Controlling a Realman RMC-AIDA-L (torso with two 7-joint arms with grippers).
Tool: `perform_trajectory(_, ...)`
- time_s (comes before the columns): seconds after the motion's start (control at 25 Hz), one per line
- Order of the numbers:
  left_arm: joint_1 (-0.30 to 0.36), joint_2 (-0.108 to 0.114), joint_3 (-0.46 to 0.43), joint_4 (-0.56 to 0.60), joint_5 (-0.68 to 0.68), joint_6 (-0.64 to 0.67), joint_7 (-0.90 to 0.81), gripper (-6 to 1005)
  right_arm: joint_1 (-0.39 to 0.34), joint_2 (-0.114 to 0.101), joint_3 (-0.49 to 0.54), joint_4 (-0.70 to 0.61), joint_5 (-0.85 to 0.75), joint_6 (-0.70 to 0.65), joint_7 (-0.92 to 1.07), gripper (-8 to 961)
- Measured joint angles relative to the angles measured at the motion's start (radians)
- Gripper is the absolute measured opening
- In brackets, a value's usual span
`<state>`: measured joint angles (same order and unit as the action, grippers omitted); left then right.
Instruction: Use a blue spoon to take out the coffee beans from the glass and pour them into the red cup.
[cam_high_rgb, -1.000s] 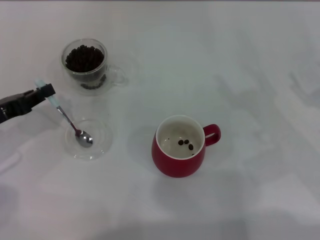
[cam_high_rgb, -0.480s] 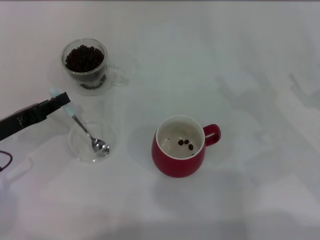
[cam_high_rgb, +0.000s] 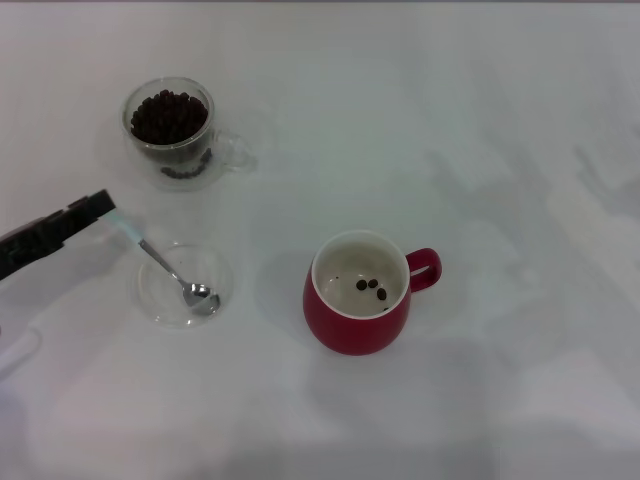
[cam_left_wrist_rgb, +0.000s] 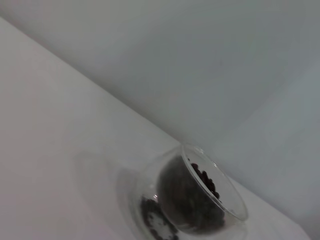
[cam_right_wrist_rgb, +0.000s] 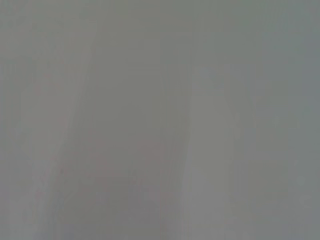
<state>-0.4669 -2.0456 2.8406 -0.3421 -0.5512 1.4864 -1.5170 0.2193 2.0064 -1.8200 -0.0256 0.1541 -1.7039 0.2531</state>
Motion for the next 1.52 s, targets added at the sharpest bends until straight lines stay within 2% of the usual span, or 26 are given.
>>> perform_trajectory(0.16, 0.010, 0.015, 0.001, -0.026, -0.031, 0.006, 0.043, 457, -0.001, 0.000, -0.002, -0.001, -0.001, -0.003, 0.000, 876)
perform_trajectory(0.32, 0.014, 0.042, 0.002, -0.052, -0.064, 0.040, 0.118, 521, -0.002, 0.000, -0.004, -0.001, -0.002, -0.010, 0.000, 876)
perform_trajectory(0.4, 0.019, 0.052, 0.002, -0.072, -0.099, 0.064, 0.168, 557, -0.003, 0.000, -0.004, -0.001, -0.002, -0.015, 0.000, 876)
perform_trajectory(0.48, 0.032, 0.055, 0.002, -0.099, -0.157, 0.082, 0.232, 552, -0.004, 0.000, -0.004, -0.001, -0.002, -0.017, 0.000, 876)
perform_trajectory(0.68, 0.091, 0.045, 0.001, -0.151, -0.362, 0.107, 0.385, 549, -0.013, 0.000, 0.007, 0.001, 0.007, -0.021, 0.000, 876)
perform_trajectory(0.84, 0.141, 0.033, -0.003, -0.171, -0.528, 0.108, 0.496, 550, -0.023, -0.001, 0.062, 0.015, 0.030, -0.022, 0.000, 876)
perform_trajectory(0.96, 0.170, 0.017, -0.008, -0.172, -0.632, 0.088, 0.582, 550, -0.029, -0.002, 0.120, 0.023, 0.034, 0.021, 0.031, 876)
perform_trajectory(1.12, 0.193, -0.015, -0.009, -0.170, -0.767, 0.041, 0.706, 551, -0.037, -0.001, 0.168, 0.023, 0.034, 0.040, 0.055, 876)
perform_trajectory(1.24, 0.191, -0.026, -0.009, -0.148, -0.829, 0.001, 0.782, 551, -0.055, 0.003, 0.223, 0.023, 0.034, 0.041, 0.089, 876)
perform_trajectory(1.4, 0.187, -0.016, -0.009, -0.097, -0.876, -0.045, 0.861, 551, -0.055, 0.004, 0.224, 0.033, 0.025, 0.057, 0.160, 876)
perform_trajectory(1.52, 0.183, -0.018, -0.009, -0.096, -0.898, -0.067, 0.895, 551, -0.051, 0.005, 0.204, 0.026, 0.019, 0.085, 0.168, 876)
